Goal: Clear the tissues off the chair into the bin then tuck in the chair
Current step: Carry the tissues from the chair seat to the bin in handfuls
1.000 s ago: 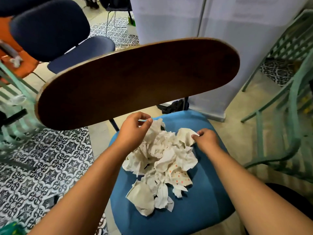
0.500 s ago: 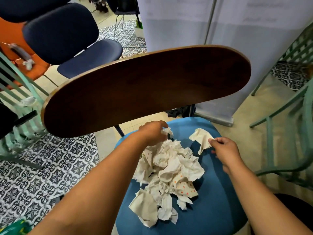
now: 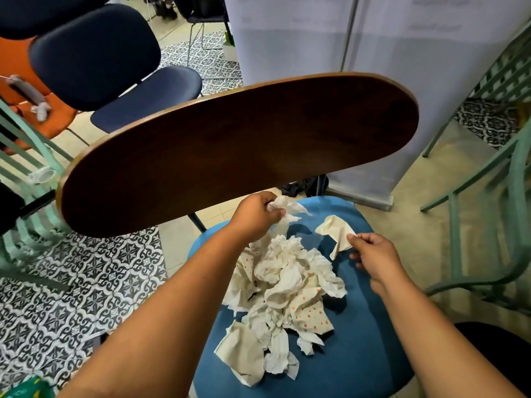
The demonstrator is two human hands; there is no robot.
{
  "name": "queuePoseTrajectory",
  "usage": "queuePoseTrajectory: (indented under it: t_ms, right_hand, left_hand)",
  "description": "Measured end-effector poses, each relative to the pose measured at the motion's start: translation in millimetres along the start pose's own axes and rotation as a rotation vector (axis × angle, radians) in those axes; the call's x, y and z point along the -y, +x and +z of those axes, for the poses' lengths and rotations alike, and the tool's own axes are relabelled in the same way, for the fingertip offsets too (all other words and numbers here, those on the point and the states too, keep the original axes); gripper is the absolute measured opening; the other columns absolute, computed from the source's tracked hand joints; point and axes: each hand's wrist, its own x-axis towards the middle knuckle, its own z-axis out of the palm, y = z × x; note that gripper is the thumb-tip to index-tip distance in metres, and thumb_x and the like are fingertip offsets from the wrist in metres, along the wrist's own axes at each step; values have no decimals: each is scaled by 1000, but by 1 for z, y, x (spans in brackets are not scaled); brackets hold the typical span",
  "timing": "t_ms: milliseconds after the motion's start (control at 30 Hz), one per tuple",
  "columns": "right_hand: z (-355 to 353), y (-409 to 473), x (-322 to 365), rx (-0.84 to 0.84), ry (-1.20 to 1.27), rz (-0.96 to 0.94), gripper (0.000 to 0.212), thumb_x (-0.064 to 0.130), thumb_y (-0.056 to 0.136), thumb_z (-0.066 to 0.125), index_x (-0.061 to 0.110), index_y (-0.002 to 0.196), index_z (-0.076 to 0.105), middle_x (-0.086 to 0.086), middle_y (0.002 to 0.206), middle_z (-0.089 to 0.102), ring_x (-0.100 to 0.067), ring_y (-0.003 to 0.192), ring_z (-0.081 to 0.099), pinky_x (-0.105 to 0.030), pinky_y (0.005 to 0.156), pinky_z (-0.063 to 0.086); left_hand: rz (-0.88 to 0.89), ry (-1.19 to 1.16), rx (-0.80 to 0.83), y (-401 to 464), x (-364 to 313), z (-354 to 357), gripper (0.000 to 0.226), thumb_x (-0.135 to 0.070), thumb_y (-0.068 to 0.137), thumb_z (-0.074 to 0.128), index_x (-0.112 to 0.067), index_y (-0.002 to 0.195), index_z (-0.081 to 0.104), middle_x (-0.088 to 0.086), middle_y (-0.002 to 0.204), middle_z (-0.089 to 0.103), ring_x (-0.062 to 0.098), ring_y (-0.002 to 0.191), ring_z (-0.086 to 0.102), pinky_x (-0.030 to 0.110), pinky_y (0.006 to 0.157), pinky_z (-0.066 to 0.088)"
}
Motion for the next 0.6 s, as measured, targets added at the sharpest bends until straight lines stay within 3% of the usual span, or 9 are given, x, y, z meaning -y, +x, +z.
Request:
queuePoseTrajectory:
  t_ms: [133, 267, 333, 467, 600]
  right_hand:
    - [-1, -3, 2, -15, 30, 20, 8, 16, 89, 63, 8, 92, 61, -3, 70, 58, -14, 55, 50, -22, 46, 39]
    - [-3, -9, -4, -43, 70, 66, 9, 17, 89, 63, 9, 94, 61, -4, 71, 59, -14, 56, 50, -22, 45, 39]
    - [-3, -14, -6, -61, 88, 79, 9, 17, 89, 63, 9, 94, 61, -4, 70, 59, -14, 54, 49, -23, 45, 38]
    - [-6, -23, -5, -102, 107, 82, 8, 19, 88, 65, 12, 90, 62, -5, 70, 59, -14, 55, 50, -26, 49, 38]
    - [-11, -33, -5, -160, 132, 40, 8, 21, 87, 66, 14, 89, 63, -4, 75, 62, -14, 61, 54, -26, 51, 41]
  left_hand:
    - [25, -105, -80, -7, -7, -3, 31, -28, 88, 67, -15, 116, 60, -6, 90, 60, 16, 82, 59, 29, 70, 44]
    - [31, -150, -61, -9, -5, -4, 16, -27, 89, 67, -19, 101, 59, -12, 78, 58, 9, 72, 57, 25, 62, 46]
    - [39, -161, -57, -9, -4, -5, 19, -27, 88, 67, -15, 103, 61, -9, 80, 61, 9, 70, 57, 24, 60, 44]
    - [45, -236, -102, -14, -5, -9, 22, -26, 88, 68, -19, 107, 59, -4, 93, 65, 16, 83, 64, 32, 71, 53]
    - [87, -296, -119, -24, -10, -12, 17, -27, 86, 70, -22, 98, 59, -5, 91, 66, 18, 84, 66, 37, 75, 56]
